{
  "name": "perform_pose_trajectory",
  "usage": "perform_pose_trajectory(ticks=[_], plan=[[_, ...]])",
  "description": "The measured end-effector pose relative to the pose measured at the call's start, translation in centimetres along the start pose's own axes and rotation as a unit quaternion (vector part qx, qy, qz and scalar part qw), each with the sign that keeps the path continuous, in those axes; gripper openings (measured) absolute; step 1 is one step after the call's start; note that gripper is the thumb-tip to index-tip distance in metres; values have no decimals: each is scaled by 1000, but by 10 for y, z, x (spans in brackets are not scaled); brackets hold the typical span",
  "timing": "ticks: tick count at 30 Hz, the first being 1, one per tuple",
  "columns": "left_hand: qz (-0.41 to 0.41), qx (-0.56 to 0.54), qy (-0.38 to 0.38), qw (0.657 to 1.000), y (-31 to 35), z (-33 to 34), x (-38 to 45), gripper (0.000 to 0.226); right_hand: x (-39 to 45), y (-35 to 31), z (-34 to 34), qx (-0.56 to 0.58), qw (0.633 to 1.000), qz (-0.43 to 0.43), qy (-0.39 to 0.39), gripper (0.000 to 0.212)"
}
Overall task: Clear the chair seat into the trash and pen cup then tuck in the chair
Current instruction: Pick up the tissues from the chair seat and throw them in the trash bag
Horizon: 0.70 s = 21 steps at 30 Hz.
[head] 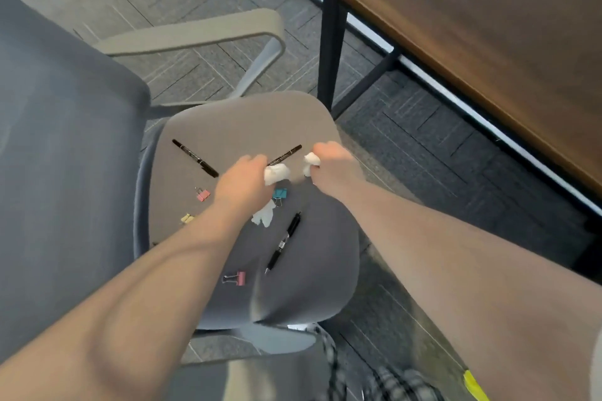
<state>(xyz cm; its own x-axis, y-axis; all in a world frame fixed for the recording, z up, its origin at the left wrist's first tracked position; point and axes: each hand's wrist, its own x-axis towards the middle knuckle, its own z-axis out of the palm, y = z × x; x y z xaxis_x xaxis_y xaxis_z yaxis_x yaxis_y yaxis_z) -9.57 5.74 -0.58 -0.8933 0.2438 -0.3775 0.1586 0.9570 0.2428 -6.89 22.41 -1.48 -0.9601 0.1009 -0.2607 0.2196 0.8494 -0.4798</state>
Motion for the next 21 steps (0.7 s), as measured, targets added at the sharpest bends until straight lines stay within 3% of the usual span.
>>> perform_pose_trajectory(ticks=[4, 21], plan=[[34, 9, -20, 999, 46, 9, -12, 32, -35, 44, -12, 27, 999, 39, 8, 19], [225, 111, -171, 953, 304, 141, -110, 33, -262, 282, -51, 120, 956, 258, 74, 20]])
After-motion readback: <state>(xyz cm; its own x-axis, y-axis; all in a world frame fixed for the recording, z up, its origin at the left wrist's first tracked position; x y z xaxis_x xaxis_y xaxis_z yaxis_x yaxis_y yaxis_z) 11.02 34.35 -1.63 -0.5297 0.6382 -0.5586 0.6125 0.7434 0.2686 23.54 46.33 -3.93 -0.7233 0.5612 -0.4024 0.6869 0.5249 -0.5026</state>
